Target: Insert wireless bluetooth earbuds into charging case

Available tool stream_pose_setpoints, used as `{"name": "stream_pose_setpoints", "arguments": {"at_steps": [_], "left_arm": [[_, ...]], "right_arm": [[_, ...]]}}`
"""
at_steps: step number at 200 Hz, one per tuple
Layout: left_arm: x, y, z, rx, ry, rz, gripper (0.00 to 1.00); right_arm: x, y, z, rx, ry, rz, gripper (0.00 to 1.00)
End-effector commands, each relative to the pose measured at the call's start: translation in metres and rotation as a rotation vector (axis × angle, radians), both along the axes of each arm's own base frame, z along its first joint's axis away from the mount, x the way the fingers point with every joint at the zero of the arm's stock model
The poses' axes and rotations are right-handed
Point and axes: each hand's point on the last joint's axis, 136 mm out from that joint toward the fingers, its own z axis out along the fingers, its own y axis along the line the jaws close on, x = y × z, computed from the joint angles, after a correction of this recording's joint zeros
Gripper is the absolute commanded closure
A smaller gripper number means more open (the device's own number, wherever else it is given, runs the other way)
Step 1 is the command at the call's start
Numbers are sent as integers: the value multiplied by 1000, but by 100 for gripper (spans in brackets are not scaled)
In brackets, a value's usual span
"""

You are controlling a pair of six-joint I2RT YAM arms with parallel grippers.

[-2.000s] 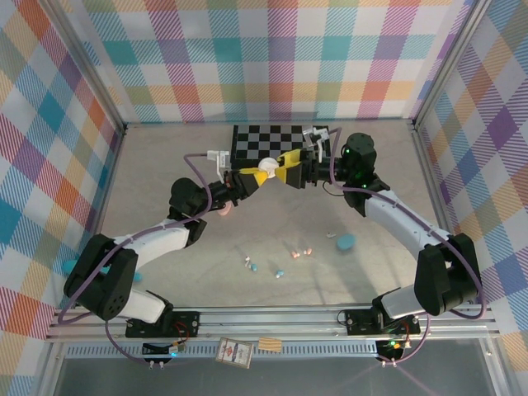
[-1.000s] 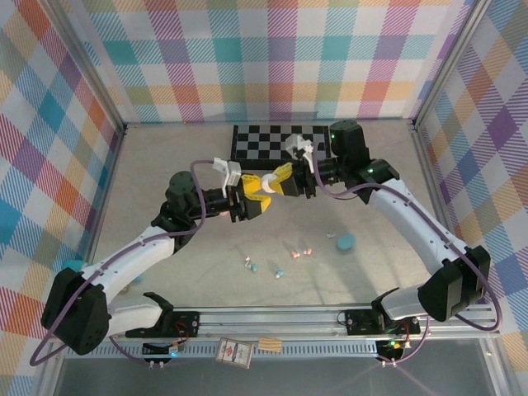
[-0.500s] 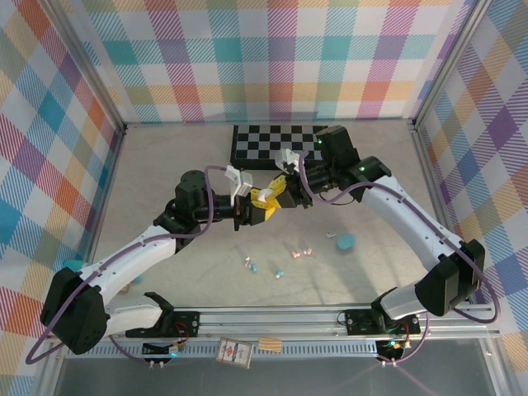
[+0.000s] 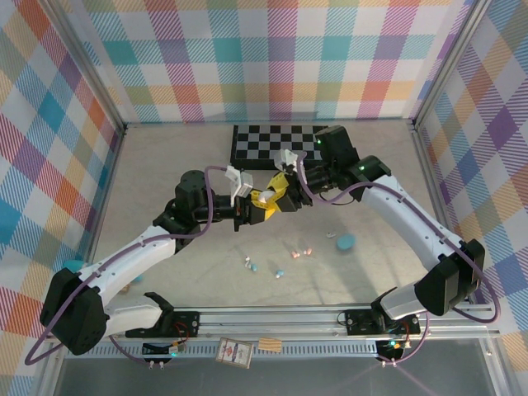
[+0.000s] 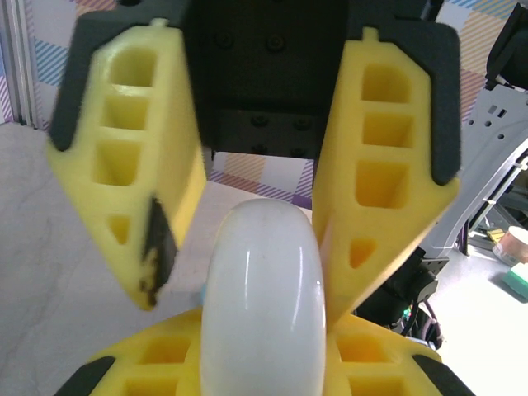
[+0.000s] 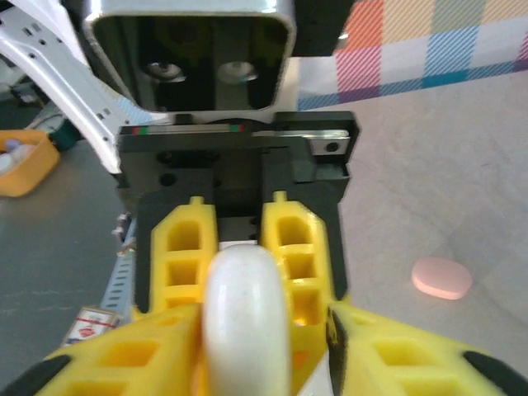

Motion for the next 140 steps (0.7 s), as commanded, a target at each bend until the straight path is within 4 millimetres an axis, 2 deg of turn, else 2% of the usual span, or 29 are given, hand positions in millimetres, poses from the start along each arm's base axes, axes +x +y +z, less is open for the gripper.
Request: {"name": "stream_pose_setpoints", "arguments": {"at_steps": [1,35,58,88,117,136,140], "left_arm": [[-14,-1,17,-38,-120,-43,94],[-17,2,7,-17,-199,-48,97],[-17,3,-1,0,-256,-43,97],[-9,4,-13,31,-305,-1,97],[-9,3,-22,49,-337,-13,97],[-8,2,-26,51,-353,-19,97],[-8,2,-27,50,-358,-17,97]], "right_arm": [[16,1,7,-8,-31,-80,53],[36,-4,13,-5,-44,-191,49],[37,-6,20,19,-45,-204,46],[26,-7,27,49,-43,-161,31],[22,-15,33,81,-53,-187,23],[21,-20,32,79,-63,-221,0],[23,-22,31,78,-61,-240,1]]}}
